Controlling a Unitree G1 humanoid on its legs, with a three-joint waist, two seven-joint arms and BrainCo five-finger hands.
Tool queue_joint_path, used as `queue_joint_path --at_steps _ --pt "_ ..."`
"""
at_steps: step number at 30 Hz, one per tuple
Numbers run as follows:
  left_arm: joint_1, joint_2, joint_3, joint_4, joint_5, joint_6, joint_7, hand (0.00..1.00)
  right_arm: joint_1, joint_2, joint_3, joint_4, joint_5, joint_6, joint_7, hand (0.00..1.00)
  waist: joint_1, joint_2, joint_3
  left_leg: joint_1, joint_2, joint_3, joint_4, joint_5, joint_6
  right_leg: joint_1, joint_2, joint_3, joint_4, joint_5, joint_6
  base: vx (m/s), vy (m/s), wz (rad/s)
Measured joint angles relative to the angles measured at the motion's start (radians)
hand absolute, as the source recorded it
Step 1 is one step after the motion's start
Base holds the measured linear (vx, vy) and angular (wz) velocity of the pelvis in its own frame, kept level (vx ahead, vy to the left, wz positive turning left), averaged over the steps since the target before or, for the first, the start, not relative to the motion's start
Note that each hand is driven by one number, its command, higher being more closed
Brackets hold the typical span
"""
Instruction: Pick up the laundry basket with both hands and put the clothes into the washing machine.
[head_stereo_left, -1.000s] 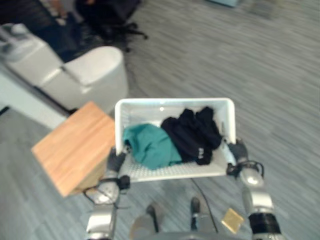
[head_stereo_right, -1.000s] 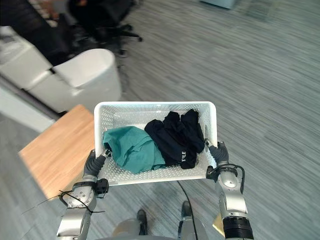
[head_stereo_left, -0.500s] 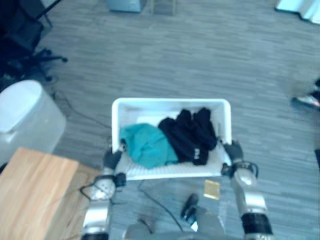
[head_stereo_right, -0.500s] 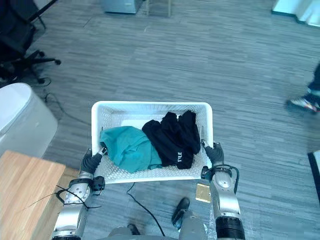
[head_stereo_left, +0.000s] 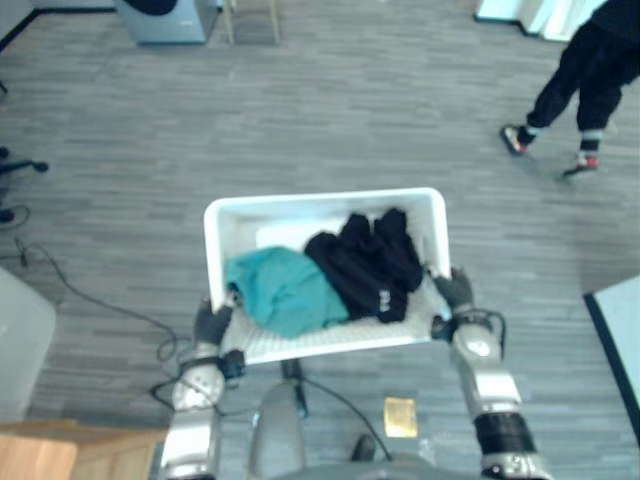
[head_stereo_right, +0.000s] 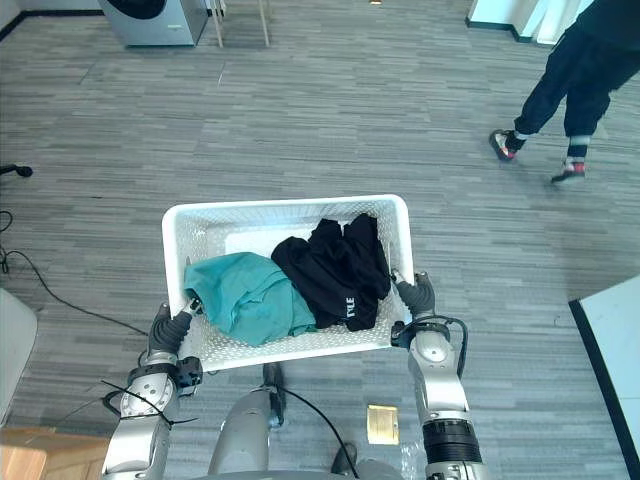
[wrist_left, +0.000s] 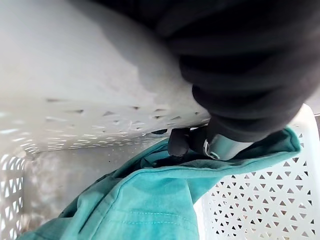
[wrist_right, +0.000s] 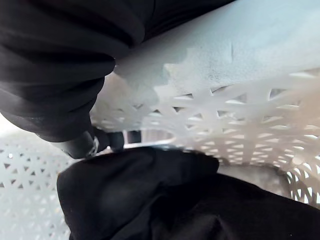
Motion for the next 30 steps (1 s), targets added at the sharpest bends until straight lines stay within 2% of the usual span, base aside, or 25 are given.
queue_joint_path --at_steps 1,2,3,4,6,8,10,12,13,14,15,16,17,18,19,20,21,22,23,25,26,27,28,29,30 --pt "0.000 -0.002 -0.005 -0.003 0.000 0.000 0.000 1.00 0.000 0.001 -0.002 0.000 0.001 -0.002 0.000 1.00 0.007 -0.015 -0.004 -0.001 -0.021 -0.006 0.038 0.029 0.039 0.000 -0.024 0.009 0.040 -0.025 0.036 0.62 0.258 -0.16" --pt "0.001 -0.003 -0.007 -0.001 0.000 0.000 0.001 1.00 -0.001 0.003 -0.006 0.001 0.001 -0.002 0.004 1.00 0.008 -0.020 -0.002 -0.009 -0.027 -0.017 0.101 0.015 0.091 -0.017 -0.054 0.016 0.132 -0.051 0.071 0.75 0.339 -0.06" --pt "0.006 0.001 -0.007 0.000 0.000 0.001 0.000 1.00 0.005 0.012 -0.010 0.008 0.001 -0.002 0.004 1.00 0.007 -0.030 0.000 -0.001 -0.035 -0.010 0.180 -0.061 0.110 -0.082 -0.108 0.037 0.344 -0.054 0.082 0.74 0.344 0.06" --pt "0.013 0.023 -0.014 0.000 0.000 0.002 0.000 1.00 0.015 0.031 -0.016 0.010 -0.005 -0.001 0.007 1.00 0.002 -0.054 0.001 0.035 -0.063 -0.001 0.219 -0.125 0.123 -0.174 -0.183 0.038 0.631 0.001 0.109 0.63 0.281 0.23" --pt "0.015 0.055 -0.022 -0.002 0.000 0.011 0.004 1.00 0.030 0.062 -0.031 0.013 -0.024 0.002 0.007 1.00 -0.022 -0.063 0.002 0.111 -0.095 -0.014 0.243 -0.196 0.146 -0.291 -0.255 0.050 0.966 0.095 0.098 0.57 0.169 0.46" --pt "0.038 0.091 -0.022 -0.040 0.000 0.022 0.017 1.00 0.046 0.088 -0.028 0.003 -0.030 0.002 0.009 1.00 -0.024 -0.057 0.005 0.248 -0.094 -0.012 0.188 -0.236 0.136 -0.382 -0.256 0.054 1.107 0.076 0.066 0.73 0.116 0.19" --pt "0.053 0.108 -0.022 -0.098 0.000 0.023 0.017 1.00 0.070 0.113 -0.028 -0.043 -0.030 -0.003 0.009 1.00 -0.028 -0.044 0.011 0.353 -0.095 -0.016 0.117 -0.264 0.114 -0.455 -0.259 0.004 1.039 0.046 0.019 0.64 0.031 0.07" --pt "0.049 0.115 -0.022 -0.129 -0.001 0.015 0.016 1.00 0.076 0.114 -0.030 -0.079 -0.029 -0.020 0.009 1.00 -0.048 -0.043 0.009 0.404 -0.098 -0.028 0.085 -0.294 0.095 -0.526 -0.261 -0.037 0.808 0.037 -0.004 0.46 -0.054 0.24" --pt "0.031 0.115 -0.023 -0.128 -0.001 0.009 0.011 1.00 0.073 0.112 -0.037 -0.080 -0.028 -0.031 0.009 1.00 -0.056 -0.051 0.001 0.425 -0.103 -0.032 0.070 -0.315 0.079 -0.555 -0.258 -0.062 0.549 0.060 0.001 0.54 -0.102 0.28" --pt "0.009 0.114 -0.023 -0.111 -0.001 0.009 0.003 1.00 0.073 0.114 -0.051 -0.076 -0.027 -0.033 0.008 1.00 -0.062 -0.064 -0.007 0.453 -0.115 -0.036 0.059 -0.335 0.063 -0.565 -0.258 -0.081 0.277 0.131 0.015 0.57 -0.123 0.31" --pt "0.000 0.114 -0.022 -0.096 -0.001 0.009 -0.001 1.00 0.073 0.115 -0.051 -0.072 -0.027 -0.033 0.006 1.00 -0.073 -0.071 -0.011 0.471 -0.123 -0.042 0.051 -0.343 0.054 -0.563 -0.260 -0.081 0.175 0.161 0.030 0.63 -0.176 0.43" --pt "-0.015 0.111 -0.020 -0.062 0.000 0.010 -0.004 1.00 0.075 0.112 -0.052 -0.059 -0.027 -0.029 0.005 1.00 -0.092 -0.083 -0.018 0.529 -0.132 -0.060 0.037 -0.365 0.018 -0.564 -0.269 -0.078 0.112 0.181 0.035 0.69 -0.235 0.52" --pt "-0.015 0.091 -0.024 -0.031 0.014 0.010 -0.005 1.00 0.093 0.107 -0.046 -0.051 -0.030 -0.023 0.005 1.00 -0.099 -0.044 -0.023 0.584 -0.096 -0.083 0.033 -0.381 -0.010 -0.551 -0.235 -0.030 0.169 0.265 -0.014 0.71 -0.252 0.45" --pt "-0.013 0.075 -0.027 -0.027 0.021 0.015 -0.007 1.00 0.105 0.102 -0.046 -0.051 -0.030 -0.019 0.003 1.00 -0.101 -0.022 -0.027 0.599 -0.068 -0.086 0.062 -0.380 -0.012 -0.546 -0.208 -0.014 0.204 0.273 -0.020 0.72 -0.247 0.22" --pt "-0.003 0.056 -0.031 -0.027 0.022 0.018 -0.009 1.00 0.121 0.092 -0.045 -0.052 -0.029 -0.013 0.003 1.00 -0.102 0.014 -0.033 0.572 -0.004 -0.093 0.211 -0.363 -0.033 -0.526 -0.165 -0.008 0.264 0.277 -0.027 0.71 -0.254 0.01" --pt "0.008 0.042 -0.037 -0.026 0.022 0.018 -0.008 1.00 0.123 0.080 -0.046 -0.058 -0.029 -0.006 0.003 1.00 -0.103 0.055 -0.034 0.498 0.077 -0.114 0.430 -0.287 -0.006 -0.491 -0.125 -0.046 0.314 0.252 -0.071 0.69 -0.257 -0.07" --pt "0.011 0.034 -0.037 -0.025 0.022 0.019 -0.009 1.00 0.126 0.077 -0.044 -0.065 -0.029 -0.002 0.004 1.00 -0.099 0.065 -0.037 0.452 0.113 -0.118 0.539 -0.200 0.035 -0.473 -0.102 -0.052 0.336 0.219 -0.079 0.69 -0.284 -0.29" --pt "0.020 0.030 -0.034 -0.017 0.021 0.019 -0.008 1.00 0.132 0.073 -0.034 -0.068 -0.029 0.000 0.004 1.00 -0.089 0.066 -0.038 0.386 0.172 -0.112 0.684 0.082 0.087 -0.418 -0.062 -0.044 0.346 0.169 -0.100 0.72 -0.256 -0.47" --pt "0.025 0.031 -0.036 -0.006 0.008 0.018 -0.007 1.00 0.137 0.068 -0.027 -0.076 -0.027 0.001 -0.004 1.00 -0.072 0.065 -0.038 0.317 0.216 -0.113 0.850 0.109 0.092 -0.348 -0.028 -0.027 0.313 0.132 -0.104 0.74 -0.239 -0.51" --pt "0.028 0.031 -0.040 -0.006 -0.001 0.017 -0.005 1.00 0.141 0.067 -0.029 -0.089 -0.028 0.003 -0.019 1.00 -0.069 0.062 -0.037 0.206 0.236 -0.112 1.013 0.015 0.111 -0.251 0.002 -0.015 0.253 0.113 -0.111 0.75 -0.169 -0.28" --pt "0.029 0.025 -0.036 -0.009 -0.003 0.016 -0.007 1.00 0.158 0.069 -0.026 -0.122 -0.028 0.004 -0.026 1.00 -0.062 0.049 -0.031 0.123 0.216 -0.079 1.030 -0.061 0.125 -0.148 0.009 0.002 0.169 0.101 -0.100 0.74 -0.128 -0.17" --pt "0.030 0.021 -0.037 -0.009 -0.009 0.013 -0.006 1.00 0.158 0.068 -0.026 -0.128 -0.027 0.003 -0.027 1.00 -0.057 0.046 -0.029 0.092 0.205 -0.058 1.010 -0.088 0.127 -0.110 0.010 0.008 0.140 0.101 -0.099 0.70 -0.078 -0.22" --pt "0.029 0.016 -0.037 -0.011 -0.017 0.008 -0.007 1.00 0.156 0.067 -0.026 -0.134 -0.027 0.003 -0.032 1.00 -0.042 0.045 -0.029 0.047 0.186 -0.028 0.949 -0.127 0.122 -0.064 0.010 0.017 0.103 0.101 -0.099 0.65 -0.008 -0.34" --pt "0.029 0.014 -0.036 -0.013 -0.017 0.002 -0.006 1.00 0.148 0.067 -0.023 -0.134 -0.027 0.003 -0.033 1.00 -0.027 0.041 -0.027 -0.003 0.154 0.009 0.812 -0.156 0.104 -0.010 0.003 0.033 0.066 0.095 -0.098 0.77 0.064 -0.43" --pt "0.027 0.016 -0.034 -0.020 -0.017 0.000 -0.005 1.00 0.136 0.065 -0.014 -0.134 -0.023 0.003 -0.034 1.00 -0.014 0.025 -0.017 -0.029 0.111 0.049 0.603 -0.158 0.088 0.044 -0.021 0.040 0.036 0.072 -0.073 0.64 0.108 -0.38"
